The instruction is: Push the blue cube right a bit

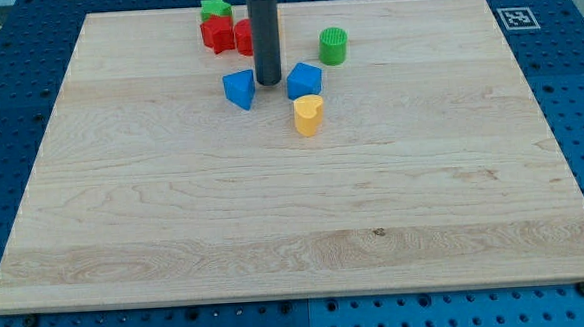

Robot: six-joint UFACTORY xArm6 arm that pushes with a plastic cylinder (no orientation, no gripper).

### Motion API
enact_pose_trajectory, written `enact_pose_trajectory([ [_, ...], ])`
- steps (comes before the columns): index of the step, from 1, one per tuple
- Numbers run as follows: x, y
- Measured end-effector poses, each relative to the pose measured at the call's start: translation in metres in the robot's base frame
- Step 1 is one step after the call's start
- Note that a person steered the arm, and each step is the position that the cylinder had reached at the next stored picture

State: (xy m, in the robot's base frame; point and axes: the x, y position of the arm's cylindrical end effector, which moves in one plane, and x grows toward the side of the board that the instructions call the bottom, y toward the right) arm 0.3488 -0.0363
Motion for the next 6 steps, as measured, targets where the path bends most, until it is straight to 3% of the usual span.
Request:
enact_pose_trajectory([
  [6,0.037,0.047],
])
